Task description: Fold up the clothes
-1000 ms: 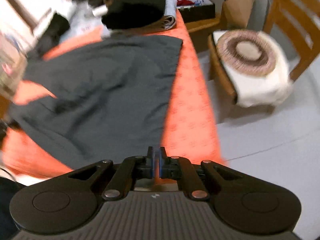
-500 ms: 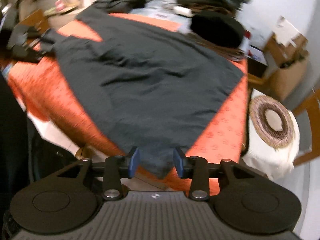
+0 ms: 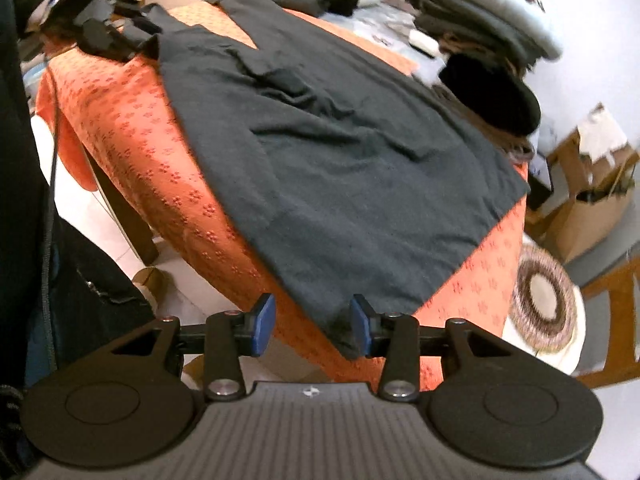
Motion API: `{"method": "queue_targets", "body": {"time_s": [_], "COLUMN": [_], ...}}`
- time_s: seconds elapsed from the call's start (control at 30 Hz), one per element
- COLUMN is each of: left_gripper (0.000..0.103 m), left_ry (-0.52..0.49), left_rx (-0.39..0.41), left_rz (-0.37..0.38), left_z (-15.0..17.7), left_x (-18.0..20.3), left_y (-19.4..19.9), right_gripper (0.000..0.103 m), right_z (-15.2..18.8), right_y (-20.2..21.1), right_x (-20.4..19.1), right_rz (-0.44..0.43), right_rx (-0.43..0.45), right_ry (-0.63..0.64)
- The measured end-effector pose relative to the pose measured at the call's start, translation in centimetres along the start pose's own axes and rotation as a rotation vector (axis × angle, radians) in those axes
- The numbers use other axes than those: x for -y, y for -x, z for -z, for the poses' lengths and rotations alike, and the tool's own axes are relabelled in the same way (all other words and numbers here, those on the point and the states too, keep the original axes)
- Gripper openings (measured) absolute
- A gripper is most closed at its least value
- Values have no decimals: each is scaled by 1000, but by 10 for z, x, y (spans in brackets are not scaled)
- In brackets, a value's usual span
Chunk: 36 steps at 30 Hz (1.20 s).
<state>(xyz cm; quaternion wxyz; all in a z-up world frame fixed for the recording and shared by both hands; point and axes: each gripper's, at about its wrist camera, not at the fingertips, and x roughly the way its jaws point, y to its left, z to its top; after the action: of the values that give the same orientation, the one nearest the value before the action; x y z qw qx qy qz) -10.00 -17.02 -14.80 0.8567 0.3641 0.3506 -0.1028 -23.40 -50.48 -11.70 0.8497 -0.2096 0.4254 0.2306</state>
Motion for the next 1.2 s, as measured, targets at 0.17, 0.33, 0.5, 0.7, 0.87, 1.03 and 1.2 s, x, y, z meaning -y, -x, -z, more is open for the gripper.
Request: {"method": "queue_targets", "body": {"time_s": [0.17, 0.33, 0.5, 0.7, 0.87, 1.03, 1.2], "left_gripper": [8, 5, 4, 4, 4, 4, 4], "left_ry": [70, 104, 87, 38, 32, 2, 44], "left_rx": [42, 78, 107, 124, 127, 113, 127], "left_rz": [-5, -4, 6, 16, 64, 171, 198], "left_z": [-5, -10, -7, 9, 21, 33, 36], "left_x": [-13, -21, -25, -21, -18, -12, -22], "left_y": [4, 11, 26, 56, 97, 140, 157], "right_gripper": [45, 15, 3, 2, 2, 2, 2], "right_z": [6, 10, 4, -5, -5, 3, 0], "right_y": [-11, -28, -14, 20, 43, 65, 75], "right_x": [-14, -23, -19, -21, -30, -45, -56], "right_rz": [71, 180, 227, 331, 402, 419, 411], "right_rx": [4, -7, 12, 1, -36, -90, -126], "right_ry": [99, 193, 156, 101, 75, 40, 4]}}
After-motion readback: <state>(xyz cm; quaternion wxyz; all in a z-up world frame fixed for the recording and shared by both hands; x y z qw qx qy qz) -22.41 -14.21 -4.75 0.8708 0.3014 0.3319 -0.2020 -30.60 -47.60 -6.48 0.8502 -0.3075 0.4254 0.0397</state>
